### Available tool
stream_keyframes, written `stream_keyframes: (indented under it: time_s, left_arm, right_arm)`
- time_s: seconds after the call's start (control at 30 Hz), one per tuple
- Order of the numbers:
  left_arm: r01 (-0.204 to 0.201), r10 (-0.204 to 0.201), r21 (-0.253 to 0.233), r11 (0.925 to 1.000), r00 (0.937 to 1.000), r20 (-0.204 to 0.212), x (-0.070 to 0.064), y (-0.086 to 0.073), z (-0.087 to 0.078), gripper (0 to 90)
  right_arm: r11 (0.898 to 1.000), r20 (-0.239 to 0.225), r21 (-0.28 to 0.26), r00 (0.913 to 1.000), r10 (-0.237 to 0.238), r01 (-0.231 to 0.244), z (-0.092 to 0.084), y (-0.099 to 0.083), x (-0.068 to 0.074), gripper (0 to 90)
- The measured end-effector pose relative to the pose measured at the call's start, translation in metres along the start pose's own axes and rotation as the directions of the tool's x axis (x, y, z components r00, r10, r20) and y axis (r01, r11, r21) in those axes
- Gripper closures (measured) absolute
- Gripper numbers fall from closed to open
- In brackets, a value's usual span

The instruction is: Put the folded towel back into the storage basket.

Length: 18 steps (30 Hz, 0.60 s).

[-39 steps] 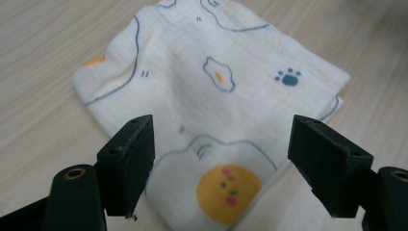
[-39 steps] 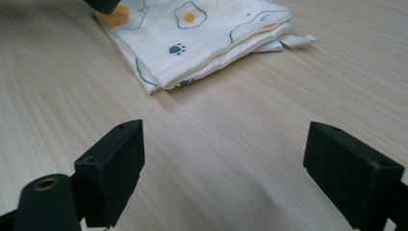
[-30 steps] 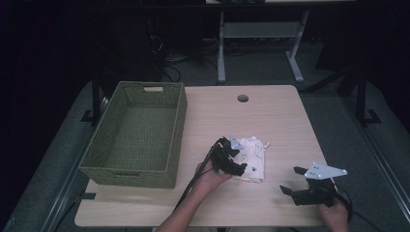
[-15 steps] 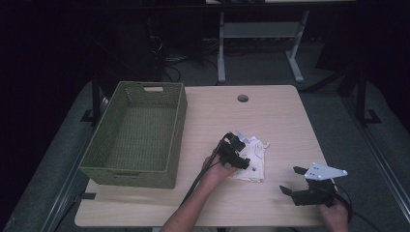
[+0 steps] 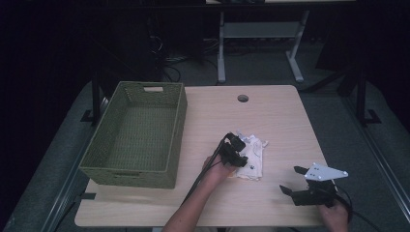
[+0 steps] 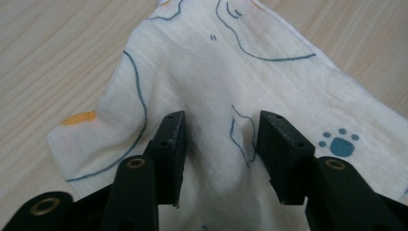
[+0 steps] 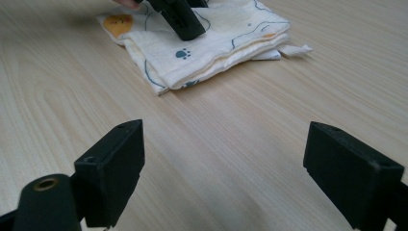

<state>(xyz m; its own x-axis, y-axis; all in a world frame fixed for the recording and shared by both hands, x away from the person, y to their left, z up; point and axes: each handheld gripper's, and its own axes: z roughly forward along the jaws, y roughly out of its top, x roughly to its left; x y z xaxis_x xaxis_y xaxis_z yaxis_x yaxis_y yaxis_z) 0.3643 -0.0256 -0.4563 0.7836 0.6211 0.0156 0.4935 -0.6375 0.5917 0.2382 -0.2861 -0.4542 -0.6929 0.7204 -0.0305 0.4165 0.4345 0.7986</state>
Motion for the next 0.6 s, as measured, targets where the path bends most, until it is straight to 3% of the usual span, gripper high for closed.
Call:
stream_keyframes:
  time_s: [0.37, 0.47, 0.6]
  left_arm:
    - [-0.011, 0.011, 0.013, 0.9999, 0.9996, -0.026, 0.0043, 0.0015, -0.001, 75.7]
    - [-0.033, 0.034, 0.023, 0.9992, 0.9983, -0.047, 0.0038, 0.0022, -0.0012, 80.8]
    - [-0.036, 0.038, 0.031, 0.9989, 0.9977, -0.056, 0.004, 0.0031, -0.0012, 82.3]
  right_arm:
    - [1.0, 0.004, -0.004, 0.9999, -0.011, 0.011, -0.0002, 0.0003, 0.0004, 14.0]
    - [1.0, 0.006, -0.005, 0.9999, -0.01, 0.01, -0.0008, 0.0003, 0.001, 14.0]
    - [1.0, 0.005, -0.009, 0.9999, -0.01, 0.01, -0.0014, 0.0001, 0.0012, 14.0]
